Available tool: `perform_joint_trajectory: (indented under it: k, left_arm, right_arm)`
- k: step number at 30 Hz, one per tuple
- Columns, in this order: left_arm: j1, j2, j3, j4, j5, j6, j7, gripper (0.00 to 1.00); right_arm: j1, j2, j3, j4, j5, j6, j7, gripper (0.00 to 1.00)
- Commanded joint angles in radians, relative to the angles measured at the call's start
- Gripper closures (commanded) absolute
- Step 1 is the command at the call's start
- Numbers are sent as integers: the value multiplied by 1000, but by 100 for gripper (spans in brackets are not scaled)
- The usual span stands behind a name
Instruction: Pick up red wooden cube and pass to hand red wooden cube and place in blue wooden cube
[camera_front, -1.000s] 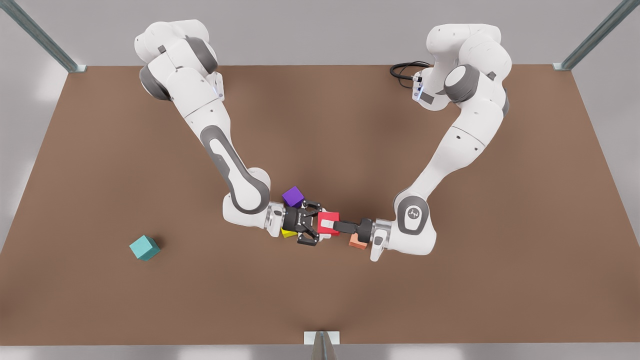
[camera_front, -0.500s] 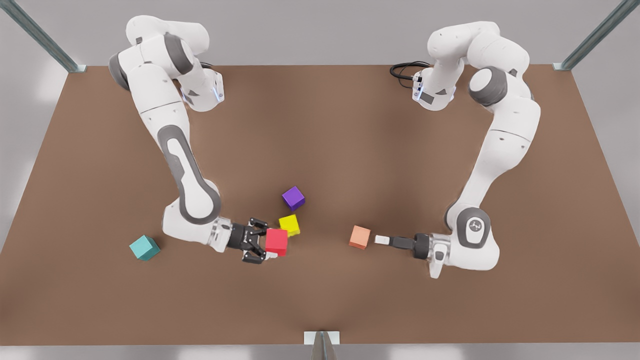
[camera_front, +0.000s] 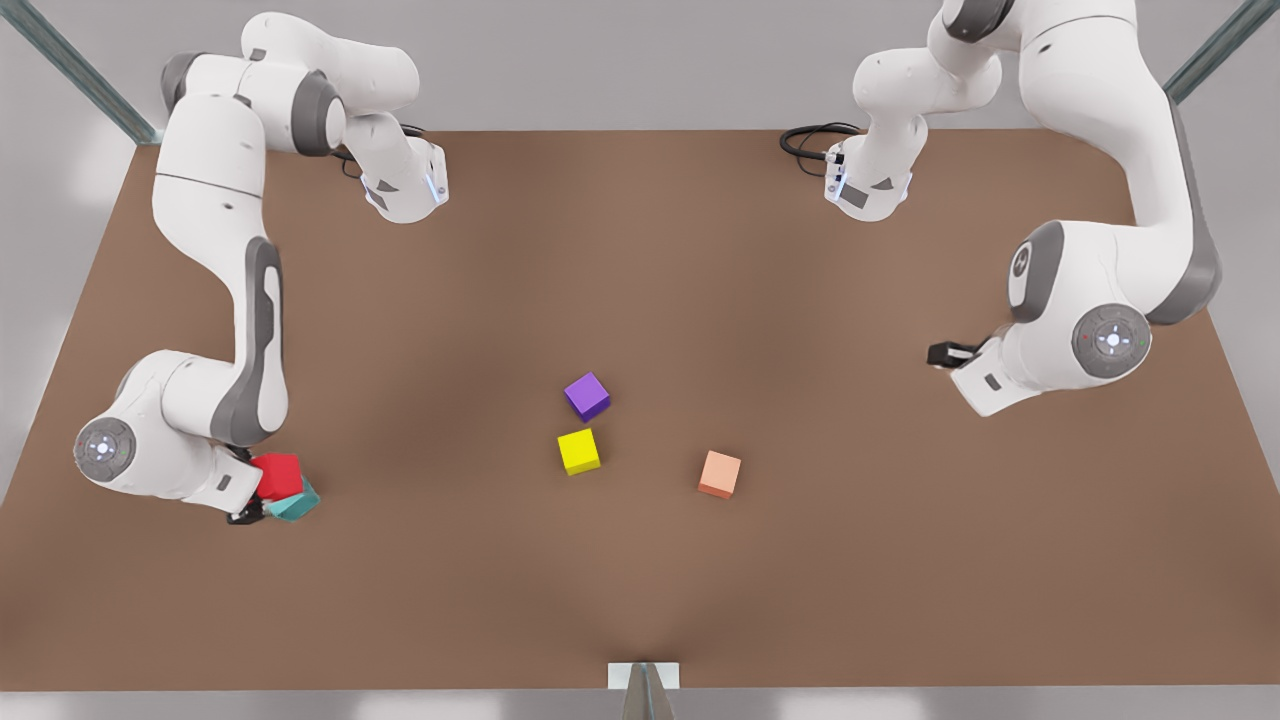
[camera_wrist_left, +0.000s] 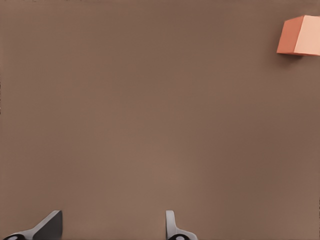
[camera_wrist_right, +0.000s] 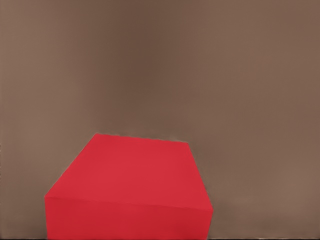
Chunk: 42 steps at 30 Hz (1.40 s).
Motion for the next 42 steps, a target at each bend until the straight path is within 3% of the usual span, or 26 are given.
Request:
perform_joint_trajectory:
  k: [1, 11, 27, 28, 29, 30, 37, 42]
  left_arm:
    - [-2, -1, 4, -2, -15, 81, -159, 0]
    - [-12, 18, 4, -2, -12, 79, -160, 0]
    - [-13, 18, 2, -2, -12, 79, -162, 0]
    - [-13, 18, 2, -2, -12, 79, -162, 0]
    - [-13, 18, 2, -2, -12, 79, -160, 0]
    - [-13, 18, 1, -2, -12, 79, -160, 0]
    - [-13, 18, 2, -2, -10, 79, -160, 0]
    - [-12, 18, 2, -2, -12, 79, -160, 0]
  right_arm:
    - [1, 6, -4, 0, -26, 97, 168, 33]
    - [-43, 106, -4, -6, 32, 268, 149, 32]
    - [-42, 63, -1, -132, 32, 219, 123, 30]
    - [-42, 64, -1, -132, 32, 219, 123, 30]
    - [-42, 64, -1, -132, 32, 219, 125, 21]
    - [-42, 64, -1, -132, 34, 219, 126, 0]
    - [-42, 52, 2, -132, 38, 210, 125, 0]
    - [-61, -8, 2, -120, 57, 85, 123, 0]
